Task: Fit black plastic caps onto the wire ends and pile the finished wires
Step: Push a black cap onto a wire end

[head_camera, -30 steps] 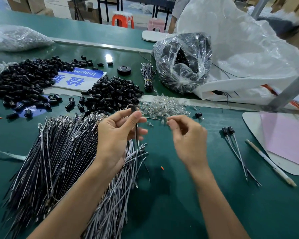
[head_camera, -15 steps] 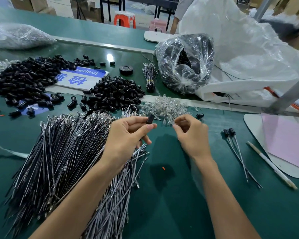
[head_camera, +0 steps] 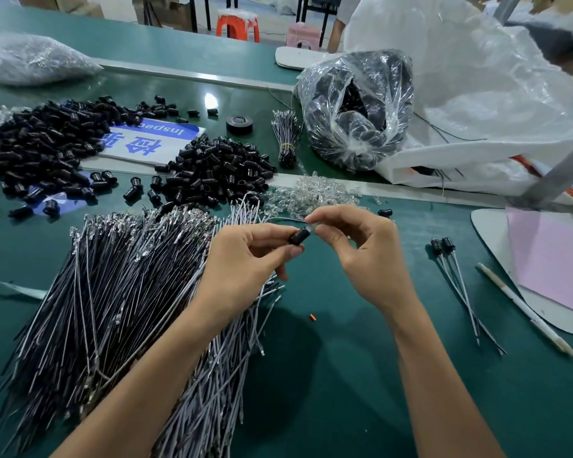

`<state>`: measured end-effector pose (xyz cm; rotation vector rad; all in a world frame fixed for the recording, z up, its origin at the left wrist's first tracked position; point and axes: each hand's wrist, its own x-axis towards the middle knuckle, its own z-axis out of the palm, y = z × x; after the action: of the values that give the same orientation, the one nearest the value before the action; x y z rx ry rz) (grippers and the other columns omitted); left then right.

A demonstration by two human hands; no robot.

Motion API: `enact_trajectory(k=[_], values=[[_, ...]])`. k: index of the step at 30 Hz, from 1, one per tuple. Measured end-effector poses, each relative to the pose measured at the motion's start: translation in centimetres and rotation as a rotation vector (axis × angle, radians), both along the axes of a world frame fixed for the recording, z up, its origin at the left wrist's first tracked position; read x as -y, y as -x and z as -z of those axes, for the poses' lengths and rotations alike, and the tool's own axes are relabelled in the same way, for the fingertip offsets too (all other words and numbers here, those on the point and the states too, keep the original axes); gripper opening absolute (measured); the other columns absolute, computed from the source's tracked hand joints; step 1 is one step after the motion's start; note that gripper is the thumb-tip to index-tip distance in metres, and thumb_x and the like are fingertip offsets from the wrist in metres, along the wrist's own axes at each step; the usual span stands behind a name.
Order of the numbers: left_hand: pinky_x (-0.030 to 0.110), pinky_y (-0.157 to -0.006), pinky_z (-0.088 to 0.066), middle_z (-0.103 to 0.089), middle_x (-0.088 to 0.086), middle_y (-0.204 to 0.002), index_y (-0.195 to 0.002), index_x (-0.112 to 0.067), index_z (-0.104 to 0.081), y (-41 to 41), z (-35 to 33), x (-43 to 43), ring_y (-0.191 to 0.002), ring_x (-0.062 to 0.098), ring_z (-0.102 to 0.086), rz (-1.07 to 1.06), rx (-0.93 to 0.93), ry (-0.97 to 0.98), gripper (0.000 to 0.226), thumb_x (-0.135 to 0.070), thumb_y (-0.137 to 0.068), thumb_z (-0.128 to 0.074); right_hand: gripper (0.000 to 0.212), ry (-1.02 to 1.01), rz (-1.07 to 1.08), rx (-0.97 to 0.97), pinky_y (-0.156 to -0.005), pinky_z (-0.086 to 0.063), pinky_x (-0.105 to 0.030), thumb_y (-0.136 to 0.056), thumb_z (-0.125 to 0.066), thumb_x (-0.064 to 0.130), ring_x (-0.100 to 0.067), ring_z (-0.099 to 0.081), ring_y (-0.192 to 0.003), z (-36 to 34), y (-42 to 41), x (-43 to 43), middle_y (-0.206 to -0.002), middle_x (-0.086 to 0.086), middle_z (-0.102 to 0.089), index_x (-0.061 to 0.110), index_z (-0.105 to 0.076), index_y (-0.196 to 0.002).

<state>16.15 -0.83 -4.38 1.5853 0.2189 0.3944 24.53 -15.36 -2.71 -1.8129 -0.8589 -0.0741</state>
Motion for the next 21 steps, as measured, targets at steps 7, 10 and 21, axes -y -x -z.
enact_trajectory(k=[7, 10, 21], values=[[0.013, -0.047, -0.042, -0.075, 0.006, -0.074, -0.088, -0.016, -0.076, 0.16, -0.26, -0.15, -0.044, 0.009, -0.051, 0.044, -0.001, 0.073, 0.017, -0.001, -0.08, -0.074, 0.026, -0.003, -0.038, 0.002, -0.079, -0.048, -0.017, -0.085, -0.068, -0.003, -0.008, -0.066, -0.086, 0.0, -0.08, 0.01, -0.091, 0.008, -0.069, 0.021, -0.073, -0.092], [0.012, -0.045, -0.041, -0.076, 0.006, -0.075, -0.09, -0.015, -0.076, 0.17, -0.41, -0.14, -0.043, 0.009, -0.05, 0.048, 0.0, 0.098, 0.015, -0.004, -0.08, -0.073, 0.026, -0.022, -0.057, -0.001, -0.079, -0.051, -0.023, -0.085, -0.069, 0.0, -0.011, -0.067, -0.089, -0.05, -0.13, 0.11, -0.092, 0.006, -0.07, 0.023, -0.074, -0.095], [0.022, -0.051, -0.055, -0.076, 0.006, -0.079, -0.091, -0.013, -0.073, 0.39, -0.51, 0.13, -0.073, 0.02, -0.075, 0.09, 0.006, 0.17, 0.02, -0.022, -0.073, -0.069, 0.025, -0.083, -0.111, -0.136, -0.063, -0.047, -0.017, -0.083, -0.069, -0.001, -0.006, -0.058, -0.061, -0.24, -0.69, 0.72, -0.069, 0.003, -0.069, 0.023, -0.073, -0.085]])
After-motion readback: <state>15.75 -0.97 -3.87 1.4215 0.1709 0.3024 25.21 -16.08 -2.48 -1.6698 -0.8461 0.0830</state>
